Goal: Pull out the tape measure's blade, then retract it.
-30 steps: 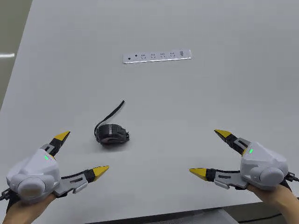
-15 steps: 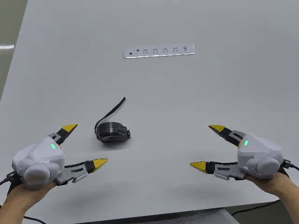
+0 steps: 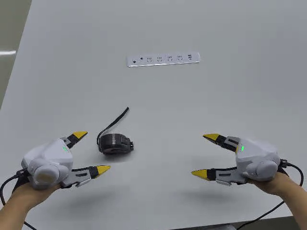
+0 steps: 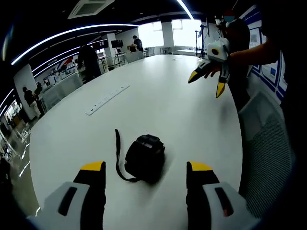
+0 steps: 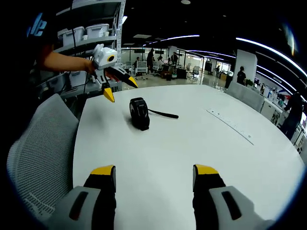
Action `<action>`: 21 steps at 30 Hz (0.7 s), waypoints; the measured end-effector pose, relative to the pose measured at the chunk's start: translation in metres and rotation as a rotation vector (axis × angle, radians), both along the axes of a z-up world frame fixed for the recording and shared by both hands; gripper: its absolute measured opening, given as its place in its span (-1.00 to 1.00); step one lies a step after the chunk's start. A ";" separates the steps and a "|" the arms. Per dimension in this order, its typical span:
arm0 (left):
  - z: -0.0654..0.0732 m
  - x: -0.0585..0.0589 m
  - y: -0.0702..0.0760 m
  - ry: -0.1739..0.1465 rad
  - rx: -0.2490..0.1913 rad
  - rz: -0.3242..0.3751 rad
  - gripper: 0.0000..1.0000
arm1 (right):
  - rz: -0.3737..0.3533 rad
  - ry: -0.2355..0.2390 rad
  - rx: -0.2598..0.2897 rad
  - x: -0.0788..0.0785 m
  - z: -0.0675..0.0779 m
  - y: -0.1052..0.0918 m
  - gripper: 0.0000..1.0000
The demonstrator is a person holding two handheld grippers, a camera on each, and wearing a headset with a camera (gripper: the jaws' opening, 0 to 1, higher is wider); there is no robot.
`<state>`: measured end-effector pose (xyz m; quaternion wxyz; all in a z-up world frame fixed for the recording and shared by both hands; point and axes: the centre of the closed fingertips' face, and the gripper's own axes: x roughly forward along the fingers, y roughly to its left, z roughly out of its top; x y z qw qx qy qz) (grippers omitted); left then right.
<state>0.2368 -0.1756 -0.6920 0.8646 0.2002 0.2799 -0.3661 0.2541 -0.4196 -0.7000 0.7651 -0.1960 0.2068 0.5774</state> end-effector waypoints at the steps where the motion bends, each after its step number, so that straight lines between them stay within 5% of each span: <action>1: 0.000 0.001 -0.001 0.006 -0.002 -0.007 0.30 | 0.005 0.000 0.000 0.001 -0.001 0.001 0.30; 10: -0.002 0.018 -0.002 0.020 0.008 -0.055 0.13 | 0.086 0.006 0.002 0.007 -0.007 0.012 0.25; 21: -0.015 0.020 -0.009 0.071 0.039 -0.162 0.03 | 0.164 0.015 -0.018 0.014 -0.017 0.026 0.20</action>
